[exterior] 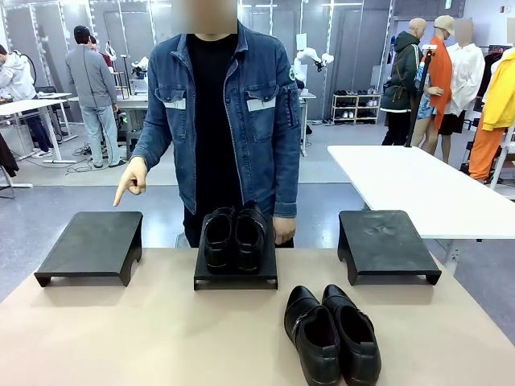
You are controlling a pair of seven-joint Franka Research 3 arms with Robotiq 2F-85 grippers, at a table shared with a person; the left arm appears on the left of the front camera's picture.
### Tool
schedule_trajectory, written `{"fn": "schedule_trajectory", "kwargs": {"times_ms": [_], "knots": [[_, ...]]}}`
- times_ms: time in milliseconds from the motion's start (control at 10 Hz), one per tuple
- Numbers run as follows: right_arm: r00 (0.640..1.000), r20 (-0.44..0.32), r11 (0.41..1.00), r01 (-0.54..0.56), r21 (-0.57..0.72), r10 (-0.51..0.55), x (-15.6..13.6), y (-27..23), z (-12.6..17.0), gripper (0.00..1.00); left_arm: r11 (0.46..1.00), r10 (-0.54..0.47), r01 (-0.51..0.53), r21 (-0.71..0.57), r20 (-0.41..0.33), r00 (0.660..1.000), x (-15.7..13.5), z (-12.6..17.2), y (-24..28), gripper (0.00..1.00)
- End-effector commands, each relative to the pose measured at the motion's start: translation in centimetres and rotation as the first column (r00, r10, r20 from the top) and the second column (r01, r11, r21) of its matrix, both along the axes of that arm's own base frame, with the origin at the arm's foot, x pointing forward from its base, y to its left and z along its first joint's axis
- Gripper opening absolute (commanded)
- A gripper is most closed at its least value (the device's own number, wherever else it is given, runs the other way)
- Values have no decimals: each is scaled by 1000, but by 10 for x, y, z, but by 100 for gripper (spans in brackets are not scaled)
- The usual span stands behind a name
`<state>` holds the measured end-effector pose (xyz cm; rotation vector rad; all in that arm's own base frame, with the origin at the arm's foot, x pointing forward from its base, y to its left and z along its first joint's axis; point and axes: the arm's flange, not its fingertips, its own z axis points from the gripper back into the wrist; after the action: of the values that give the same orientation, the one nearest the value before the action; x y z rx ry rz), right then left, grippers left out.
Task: Place the shoes on the stand as instructed by the person.
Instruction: Pick up another pair of Shoes and place it on the Shoes Stand indicated by the person.
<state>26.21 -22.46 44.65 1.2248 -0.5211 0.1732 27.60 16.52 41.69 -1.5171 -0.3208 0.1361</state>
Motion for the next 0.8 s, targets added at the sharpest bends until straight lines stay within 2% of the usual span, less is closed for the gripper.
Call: {"fn": "schedule_trajectory", "kwargs": {"times_ms": [0, 400, 600, 700], "knots": [[1000, 18, 1000, -7, 4, 7, -2, -1, 1, 100, 1000, -10, 10, -9, 3, 1000, -2, 0, 0, 100], [1000, 18, 1000, -7, 4, 7, -2, -1, 1, 100, 1000, 0, 0, 0, 0, 1000, 0, 0, 0, 100], [1000, 18, 1000, -7, 4, 7, -2, -1, 1, 100, 993, -48, 48, 104, -9, 999, 19, 38, -47, 100], [1000, 18, 1000, -7, 4, 7, -2, -1, 1, 100, 988, -67, 73, 139, -45, 997, 25, 53, -80, 100]]}}
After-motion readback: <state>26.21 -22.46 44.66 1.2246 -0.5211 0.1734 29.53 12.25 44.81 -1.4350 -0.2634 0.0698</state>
